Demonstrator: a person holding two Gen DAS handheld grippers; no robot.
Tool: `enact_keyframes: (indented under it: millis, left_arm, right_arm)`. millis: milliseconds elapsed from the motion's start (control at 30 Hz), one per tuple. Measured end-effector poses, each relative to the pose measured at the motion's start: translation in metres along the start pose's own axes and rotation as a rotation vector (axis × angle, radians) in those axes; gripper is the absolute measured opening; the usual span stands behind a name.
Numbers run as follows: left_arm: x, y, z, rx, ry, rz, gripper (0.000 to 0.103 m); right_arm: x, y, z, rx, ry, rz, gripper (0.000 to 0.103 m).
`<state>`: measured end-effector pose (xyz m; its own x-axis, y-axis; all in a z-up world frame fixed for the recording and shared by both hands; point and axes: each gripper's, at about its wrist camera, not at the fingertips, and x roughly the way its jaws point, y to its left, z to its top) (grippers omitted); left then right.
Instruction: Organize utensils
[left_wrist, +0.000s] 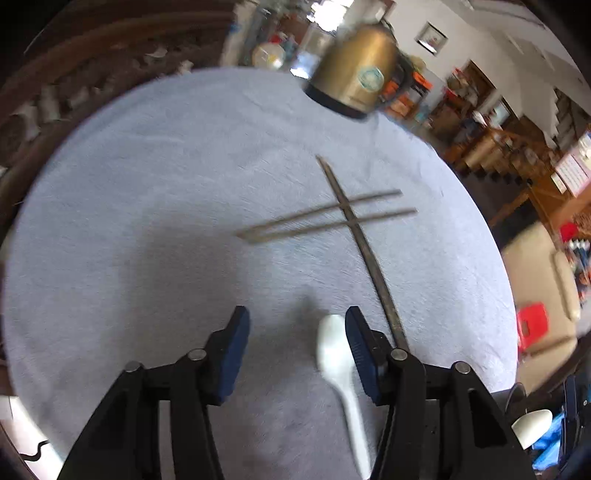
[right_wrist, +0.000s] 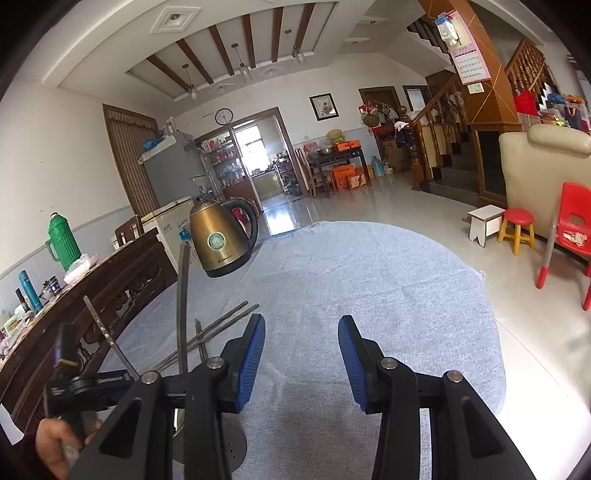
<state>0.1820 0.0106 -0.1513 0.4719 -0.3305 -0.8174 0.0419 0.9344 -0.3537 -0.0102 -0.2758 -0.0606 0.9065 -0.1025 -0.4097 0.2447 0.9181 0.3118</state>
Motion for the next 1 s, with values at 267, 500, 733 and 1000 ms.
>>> enact_keyframes:
  millis: [267, 500, 733, 1000]
  left_arm:
    - [0.016, -0.014, -0.012, 0.049, 0.017, -0.014, 0.002]
    - [-0.048, -0.023, -0.028, 0.11, -0.217, -0.001, 0.001]
    - [-0.017, -0.018, -0.009, 0.071, -0.04, -0.036, 0.02]
    - [0.035, -0.027, -0.013, 0.044, 0.014, -0.086, 0.033]
  right_arm:
    - [0.002, 0.001, 0.005, 0.011, -0.003, -0.013, 0.045]
    - [-0.001, 0.011, 0.004, -0.003, -0.008, 0.0, 0.044]
    - [-0.006, 0.022, -0.001, -0.035, 0.0, 0.027, 0.044]
    - [-0.003, 0.013, 0.0, -0.031, 0.002, 0.012, 0.044]
